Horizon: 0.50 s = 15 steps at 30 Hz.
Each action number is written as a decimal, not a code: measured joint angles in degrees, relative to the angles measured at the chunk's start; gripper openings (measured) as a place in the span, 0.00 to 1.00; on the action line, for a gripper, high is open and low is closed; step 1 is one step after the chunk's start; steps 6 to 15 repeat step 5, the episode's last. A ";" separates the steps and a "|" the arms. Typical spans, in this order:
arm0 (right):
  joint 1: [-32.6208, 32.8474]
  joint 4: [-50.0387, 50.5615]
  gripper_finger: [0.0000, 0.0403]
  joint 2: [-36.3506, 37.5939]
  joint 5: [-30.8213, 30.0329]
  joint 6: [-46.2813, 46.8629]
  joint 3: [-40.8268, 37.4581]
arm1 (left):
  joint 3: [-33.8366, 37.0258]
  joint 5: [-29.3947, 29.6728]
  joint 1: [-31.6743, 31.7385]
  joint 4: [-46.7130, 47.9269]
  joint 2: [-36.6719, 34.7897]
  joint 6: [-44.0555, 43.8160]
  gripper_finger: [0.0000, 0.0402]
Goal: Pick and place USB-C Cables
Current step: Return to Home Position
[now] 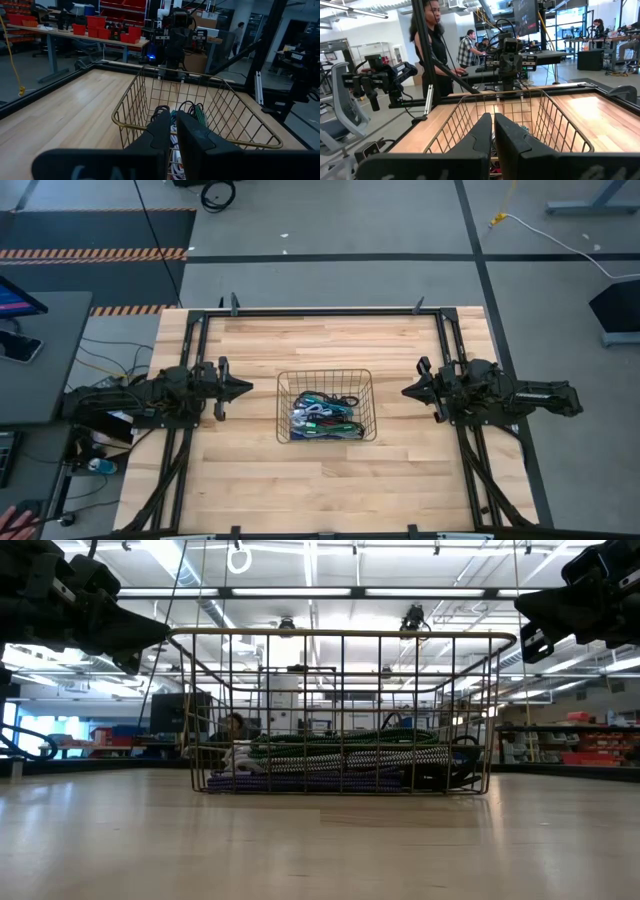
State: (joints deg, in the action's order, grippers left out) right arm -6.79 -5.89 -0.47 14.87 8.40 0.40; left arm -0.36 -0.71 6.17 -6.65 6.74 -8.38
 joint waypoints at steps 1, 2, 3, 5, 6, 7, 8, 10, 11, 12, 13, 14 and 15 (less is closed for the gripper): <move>0.01 0.00 0.07 0.00 0.00 0.00 0.00 | 0.00 0.00 0.00 0.00 0.00 0.00 0.10; 0.00 -0.02 0.07 0.01 -0.01 0.00 0.00 | 0.00 0.02 0.00 0.00 -0.02 0.00 0.10; 0.00 0.00 0.07 0.00 0.00 0.00 0.00 | -0.02 0.02 0.00 -0.01 -0.02 0.00 0.10; 0.01 -0.01 0.07 0.01 0.00 0.00 0.00 | 0.00 0.01 0.00 0.00 -0.02 0.00 0.10; 0.01 -0.01 0.07 0.01 0.00 0.00 0.00 | 0.00 0.01 0.00 0.00 -0.02 0.00 0.10; 0.01 -0.01 0.07 0.01 0.00 0.00 0.00 | 0.00 0.01 0.00 0.00 -0.02 0.00 0.10; 0.01 -0.01 0.07 0.01 0.00 0.00 0.00 | 0.00 0.01 0.00 0.00 -0.02 0.00 0.10; 0.01 -0.01 0.07 0.01 0.00 0.00 0.00 | 0.00 0.01 0.00 0.00 -0.02 0.00 0.10; 0.01 -0.01 0.07 0.01 0.00 0.00 0.00 | 0.00 0.01 0.00 0.00 -0.02 0.00 0.10; 0.01 -0.01 0.07 0.01 0.00 0.00 0.00 | 0.00 0.01 0.00 0.00 -0.02 0.00 0.10; 0.01 -0.01 0.07 0.01 0.00 0.00 0.00 | 0.00 0.01 0.00 0.00 -0.02 0.00 0.10; 0.01 -0.01 0.07 0.01 0.00 0.00 0.00 | 0.00 0.01 0.00 0.00 -0.02 0.00 0.10; 0.01 -0.01 0.07 0.01 0.00 0.00 0.00 | 0.00 0.01 0.00 0.00 -0.02 0.00 0.10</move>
